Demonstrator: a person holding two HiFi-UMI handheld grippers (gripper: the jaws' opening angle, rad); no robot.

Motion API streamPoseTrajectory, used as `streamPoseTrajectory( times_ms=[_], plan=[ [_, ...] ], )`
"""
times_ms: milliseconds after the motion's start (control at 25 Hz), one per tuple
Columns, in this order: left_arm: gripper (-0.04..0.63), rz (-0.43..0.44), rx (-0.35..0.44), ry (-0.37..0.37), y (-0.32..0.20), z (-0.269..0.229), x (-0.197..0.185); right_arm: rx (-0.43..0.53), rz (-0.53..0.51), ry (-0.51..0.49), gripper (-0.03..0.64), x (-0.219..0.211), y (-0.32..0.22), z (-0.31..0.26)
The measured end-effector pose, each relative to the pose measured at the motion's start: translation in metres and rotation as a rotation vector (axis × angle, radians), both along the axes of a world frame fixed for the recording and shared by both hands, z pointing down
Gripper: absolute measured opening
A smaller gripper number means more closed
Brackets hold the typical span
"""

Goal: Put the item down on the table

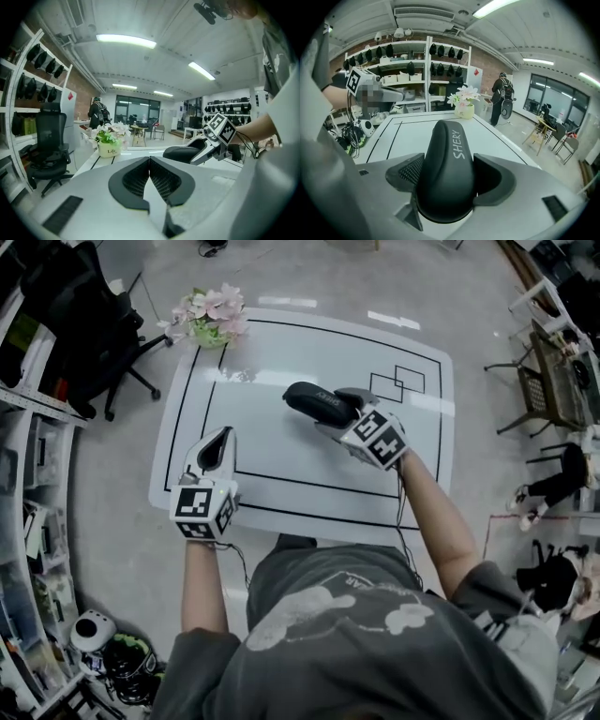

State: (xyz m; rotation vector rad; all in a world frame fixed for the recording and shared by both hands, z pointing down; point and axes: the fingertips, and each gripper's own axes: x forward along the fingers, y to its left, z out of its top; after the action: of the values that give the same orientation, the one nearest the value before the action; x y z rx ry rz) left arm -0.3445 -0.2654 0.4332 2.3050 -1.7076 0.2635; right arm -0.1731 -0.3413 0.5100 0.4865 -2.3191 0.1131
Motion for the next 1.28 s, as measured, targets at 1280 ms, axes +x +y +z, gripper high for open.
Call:
streamPoseTrajectory(
  times_ms=[1280],
  plan=[
    [0.004,0.047,-0.125,0.078,-0.106,0.066,-0.059,-0.049,-0.242,0.101,0.328,-0.095,-0.102,0.063]
  ],
)
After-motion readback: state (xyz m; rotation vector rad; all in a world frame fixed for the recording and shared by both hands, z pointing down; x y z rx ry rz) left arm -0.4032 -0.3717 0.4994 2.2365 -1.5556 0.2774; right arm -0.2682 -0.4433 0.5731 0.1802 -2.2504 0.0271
